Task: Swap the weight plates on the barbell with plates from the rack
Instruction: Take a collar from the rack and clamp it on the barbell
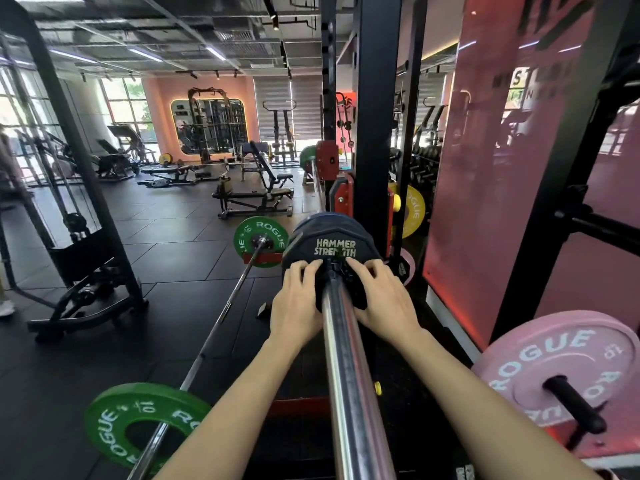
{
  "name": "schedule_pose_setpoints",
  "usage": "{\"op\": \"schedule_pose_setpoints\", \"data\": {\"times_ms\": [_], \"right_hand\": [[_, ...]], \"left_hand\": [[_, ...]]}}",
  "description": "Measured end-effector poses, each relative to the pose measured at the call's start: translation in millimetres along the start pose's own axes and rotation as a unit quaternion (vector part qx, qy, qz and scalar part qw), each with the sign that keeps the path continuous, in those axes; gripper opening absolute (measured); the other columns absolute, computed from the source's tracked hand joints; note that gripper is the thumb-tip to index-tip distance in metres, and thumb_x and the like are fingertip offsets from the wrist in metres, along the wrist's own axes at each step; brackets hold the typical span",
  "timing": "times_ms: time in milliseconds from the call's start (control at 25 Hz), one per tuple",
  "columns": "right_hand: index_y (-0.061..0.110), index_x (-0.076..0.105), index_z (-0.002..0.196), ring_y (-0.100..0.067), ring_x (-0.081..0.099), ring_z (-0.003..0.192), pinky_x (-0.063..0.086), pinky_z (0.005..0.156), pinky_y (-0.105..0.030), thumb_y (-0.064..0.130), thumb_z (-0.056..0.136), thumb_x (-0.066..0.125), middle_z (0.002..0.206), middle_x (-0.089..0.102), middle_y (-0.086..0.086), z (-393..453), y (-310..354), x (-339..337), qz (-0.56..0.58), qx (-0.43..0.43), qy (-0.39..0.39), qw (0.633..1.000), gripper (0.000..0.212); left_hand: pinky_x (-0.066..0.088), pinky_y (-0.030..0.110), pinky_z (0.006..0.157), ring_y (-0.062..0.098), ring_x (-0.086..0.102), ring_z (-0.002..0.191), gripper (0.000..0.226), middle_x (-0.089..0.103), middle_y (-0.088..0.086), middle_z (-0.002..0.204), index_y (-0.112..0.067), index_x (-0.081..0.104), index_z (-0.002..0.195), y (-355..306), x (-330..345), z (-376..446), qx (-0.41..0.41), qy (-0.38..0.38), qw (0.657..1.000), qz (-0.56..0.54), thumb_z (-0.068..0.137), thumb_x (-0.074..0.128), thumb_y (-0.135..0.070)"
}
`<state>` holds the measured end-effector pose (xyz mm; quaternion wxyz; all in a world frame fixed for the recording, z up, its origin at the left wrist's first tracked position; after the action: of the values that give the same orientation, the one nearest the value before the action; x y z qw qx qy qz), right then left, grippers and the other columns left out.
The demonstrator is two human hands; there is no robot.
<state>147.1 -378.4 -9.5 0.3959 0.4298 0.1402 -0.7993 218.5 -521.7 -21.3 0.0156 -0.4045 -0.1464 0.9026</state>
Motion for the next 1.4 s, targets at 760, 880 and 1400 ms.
{"op": "schedule_pose_setpoints", "data": {"times_ms": [760,880,1400], "right_hand": [[0.022,0.036,0.145,-0.018,0.052,0.093,0.051,0.069,-0.031,0.038,0.066,0.082,0.122,0.045,0.013,-7.3,19.6,-23.7,0.012,-0.026,-0.14,0.99,0.093],[0.024,0.024,0.15,-0.016,0.054,0.098,0.05,0.073,-0.031,0.035,0.07,0.08,0.121,0.054,0.009,-7.5,16.5,-13.7,0.04,-0.011,-0.095,0.995,0.099],[0.025,0.029,0.15,-0.016,0.049,0.105,0.049,0.08,-0.031,0.022,0.079,0.071,0.127,0.051,0.003,-7.3,10.4,-8.2,0.051,-0.041,-0.043,0.997,0.083]], "left_hand": [[0.051,0.031,0.071,0.017,0.045,0.112,0.084,0.044,-0.004,0.129,-0.034,0.035,0.149,-6.7,-9.8,1.9,0.076,0.013,0.997,0.004,0.074,0.074,-0.025],[0.052,0.034,0.068,0.017,0.045,0.113,0.085,0.043,-0.004,0.126,-0.036,0.031,0.149,-5.4,-8.3,1.4,0.072,0.027,0.997,-0.002,0.075,0.072,-0.024],[0.04,0.035,0.056,0.019,0.045,0.069,0.097,0.029,-0.003,0.101,-0.043,0.003,0.154,-6.3,-4.3,9.8,0.004,0.038,0.999,-0.02,0.084,0.065,-0.017]]}}
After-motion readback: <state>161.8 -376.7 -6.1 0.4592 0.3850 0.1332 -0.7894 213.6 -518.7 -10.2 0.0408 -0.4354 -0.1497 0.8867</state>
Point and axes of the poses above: each hand's wrist, its own z-axis towards the middle knuckle, its own x-axis out of the palm, y = z × x, the point moved 6 cm from there along z, towards the middle knuckle
